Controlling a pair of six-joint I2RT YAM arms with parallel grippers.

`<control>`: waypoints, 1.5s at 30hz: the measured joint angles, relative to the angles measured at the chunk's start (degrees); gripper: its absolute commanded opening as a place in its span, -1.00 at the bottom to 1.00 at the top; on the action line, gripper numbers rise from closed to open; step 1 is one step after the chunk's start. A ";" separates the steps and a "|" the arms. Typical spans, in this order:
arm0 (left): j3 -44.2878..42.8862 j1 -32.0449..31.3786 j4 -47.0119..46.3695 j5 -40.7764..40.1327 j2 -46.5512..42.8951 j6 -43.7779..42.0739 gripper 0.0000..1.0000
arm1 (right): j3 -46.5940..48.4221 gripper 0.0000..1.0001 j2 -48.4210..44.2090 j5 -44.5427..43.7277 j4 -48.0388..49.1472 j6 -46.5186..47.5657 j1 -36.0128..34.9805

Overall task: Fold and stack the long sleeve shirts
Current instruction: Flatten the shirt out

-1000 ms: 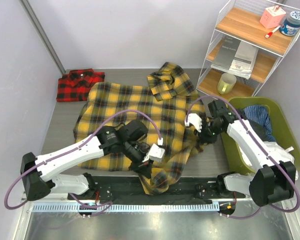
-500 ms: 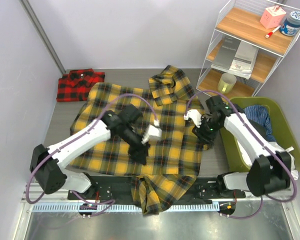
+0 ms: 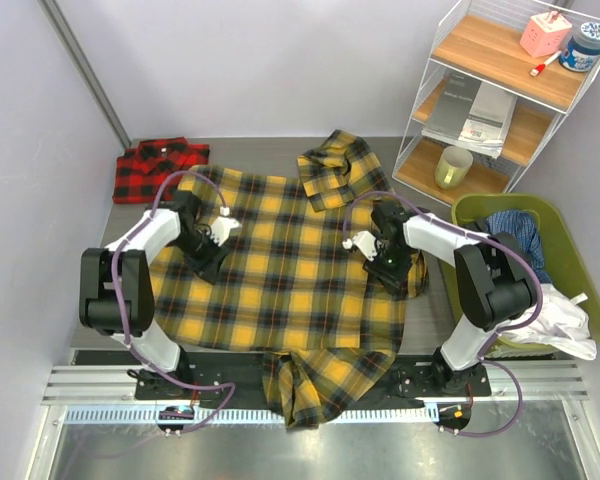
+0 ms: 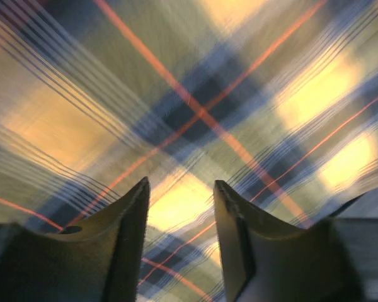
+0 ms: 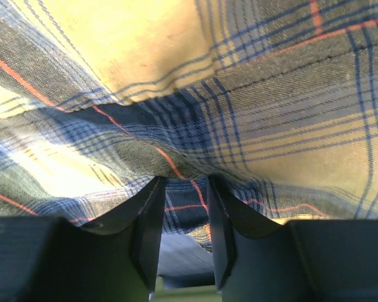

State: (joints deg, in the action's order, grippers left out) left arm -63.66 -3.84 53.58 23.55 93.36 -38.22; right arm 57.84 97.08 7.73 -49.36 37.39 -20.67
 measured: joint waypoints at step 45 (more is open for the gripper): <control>8.00 1.90 11.06 -9.29 5.79 -10.64 -0.18 | 11.19 -0.01 8.50 1.75 -4.59 8.17 -0.04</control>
State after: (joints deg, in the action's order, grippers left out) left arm -55.66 -1.93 64.64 14.26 99.15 -48.86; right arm 69.04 105.58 9.47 -53.95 45.56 -20.71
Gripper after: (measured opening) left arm 0.354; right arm 0.497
